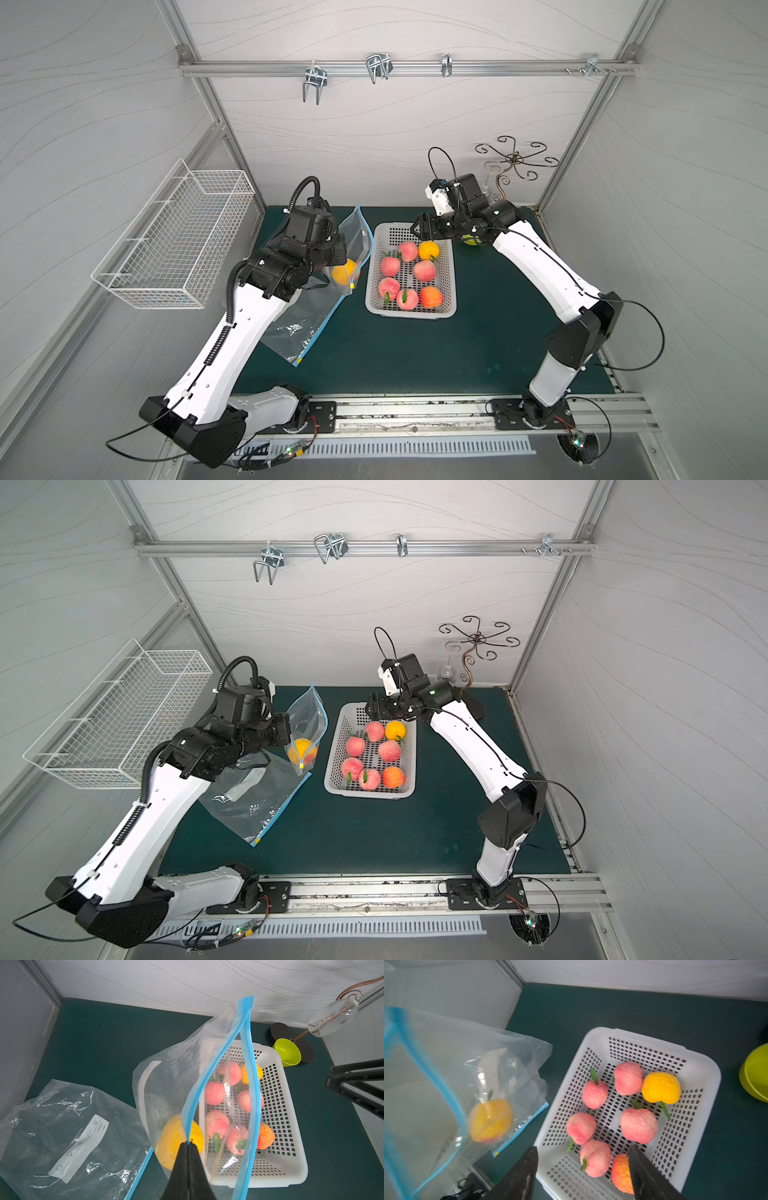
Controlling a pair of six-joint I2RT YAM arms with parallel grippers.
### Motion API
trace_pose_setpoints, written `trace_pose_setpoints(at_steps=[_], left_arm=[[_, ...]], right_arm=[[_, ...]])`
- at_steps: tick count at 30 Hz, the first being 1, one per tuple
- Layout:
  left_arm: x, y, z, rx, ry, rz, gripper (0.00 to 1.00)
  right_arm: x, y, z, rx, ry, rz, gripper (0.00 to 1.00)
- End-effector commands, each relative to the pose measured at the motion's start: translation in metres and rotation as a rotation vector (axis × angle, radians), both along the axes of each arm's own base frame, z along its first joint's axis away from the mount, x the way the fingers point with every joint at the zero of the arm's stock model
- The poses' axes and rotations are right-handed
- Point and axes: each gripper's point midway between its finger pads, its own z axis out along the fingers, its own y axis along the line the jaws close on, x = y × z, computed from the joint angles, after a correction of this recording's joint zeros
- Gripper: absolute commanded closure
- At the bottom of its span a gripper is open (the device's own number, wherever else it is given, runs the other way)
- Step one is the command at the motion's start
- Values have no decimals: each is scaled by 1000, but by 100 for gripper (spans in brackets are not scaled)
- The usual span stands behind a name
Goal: Place the peach in a zip-top bag and seal the zipper
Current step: Pick up the peach from the basket.
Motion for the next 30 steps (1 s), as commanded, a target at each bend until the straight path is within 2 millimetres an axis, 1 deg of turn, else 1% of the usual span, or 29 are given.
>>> trace_pose_setpoints(at_steps=[1,3,8,12,15,19,30], left_arm=[[10,-7,16,-34,-58,-8,100],[10,-8,15,-33,-54,-13,100],[10,-11,12,-36,-43,-26,100],[10,-13,8,-37,-32,-34,100],[10,-13,7,-40,-31,-38,100],[9,-14,5,-43,-25,-43,100],[8,-17,-2,-54,-5,-52,100]], right_arm=[[-1,-10,-56,-124,111,-20,31],[3,-14,-74,-174,131,-35,31],[11,-18,-115,-272,187,-58,31],[17,-22,-144,-347,233,-74,30],[19,-23,-160,-384,263,-78,28],[23,-22,-173,-392,278,-86,27],[32,-25,-218,-462,331,-117,28]])
